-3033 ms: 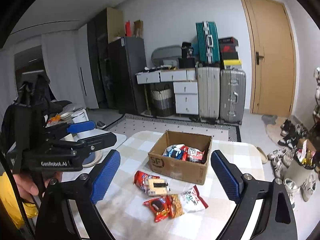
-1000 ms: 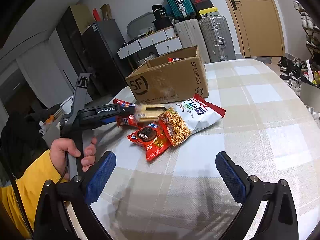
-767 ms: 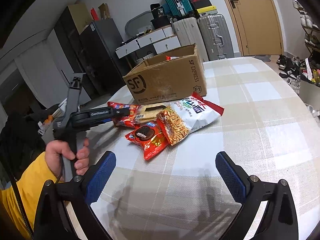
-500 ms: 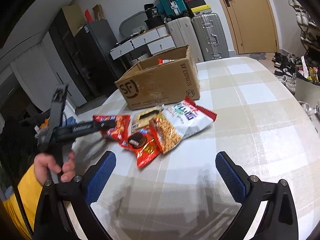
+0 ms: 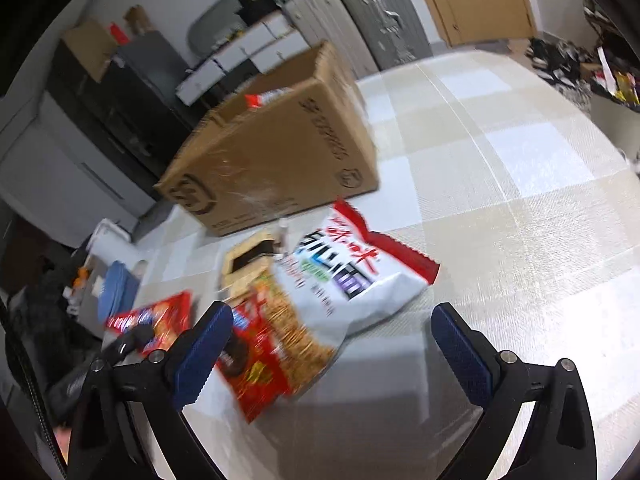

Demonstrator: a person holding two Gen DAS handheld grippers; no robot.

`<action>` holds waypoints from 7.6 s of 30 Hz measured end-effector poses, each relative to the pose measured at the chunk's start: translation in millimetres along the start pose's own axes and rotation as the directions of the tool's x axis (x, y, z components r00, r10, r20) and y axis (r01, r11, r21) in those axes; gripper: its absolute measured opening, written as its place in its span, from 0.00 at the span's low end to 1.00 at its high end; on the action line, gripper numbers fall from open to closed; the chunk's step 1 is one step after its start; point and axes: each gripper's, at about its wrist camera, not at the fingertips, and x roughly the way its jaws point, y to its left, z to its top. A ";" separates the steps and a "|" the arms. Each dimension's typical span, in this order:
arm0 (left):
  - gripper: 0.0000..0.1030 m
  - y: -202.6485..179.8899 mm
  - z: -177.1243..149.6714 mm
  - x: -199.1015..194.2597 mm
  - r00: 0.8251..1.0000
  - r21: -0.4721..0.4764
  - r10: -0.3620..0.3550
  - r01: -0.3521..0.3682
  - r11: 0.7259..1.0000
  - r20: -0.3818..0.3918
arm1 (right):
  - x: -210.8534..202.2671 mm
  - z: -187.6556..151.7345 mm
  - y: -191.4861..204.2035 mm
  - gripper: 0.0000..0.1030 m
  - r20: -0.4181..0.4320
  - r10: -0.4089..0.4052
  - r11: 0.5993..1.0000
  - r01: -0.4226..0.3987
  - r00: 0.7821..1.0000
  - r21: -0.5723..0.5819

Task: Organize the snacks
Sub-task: 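Lift the white snack bag with the right tool while the left tool holds the red bag, then carry the red bag and white snack bag over the SF box with both tools, then open both tools to drop the red bag and white bag into the box, then withdraw both tools from the box back toward the remaining snacks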

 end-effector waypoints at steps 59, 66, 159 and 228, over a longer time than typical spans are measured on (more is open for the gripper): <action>0.29 -11.3 -49.9 -48.1 0.999 -0.016 0.054 -0.054 0.998 -0.009 | -105.2 -52.7 59.6 0.41 0.112 0.242 0.953 -0.214 0.964 -0.212; 0.28 -20.0 -59.0 -62.3 0.999 -0.007 0.029 -0.029 1.000 -0.013 | -125.4 -80.4 77.2 0.41 0.106 0.274 0.933 -0.237 0.956 -0.272; 0.37 -130.4 271.0 69.6 0.999 0.280 0.024 -0.034 0.959 0.039 | 43.4 192.6 95.8 0.43 -0.031 -0.057 0.897 0.037 0.998 -0.441; 0.99 -146.5 -77.4 -195.3 0.934 0.209 0.137 -0.214 0.954 0.329 | -209.7 -112.1 86.2 0.99 0.392 0.152 0.940 -0.009 0.907 -0.342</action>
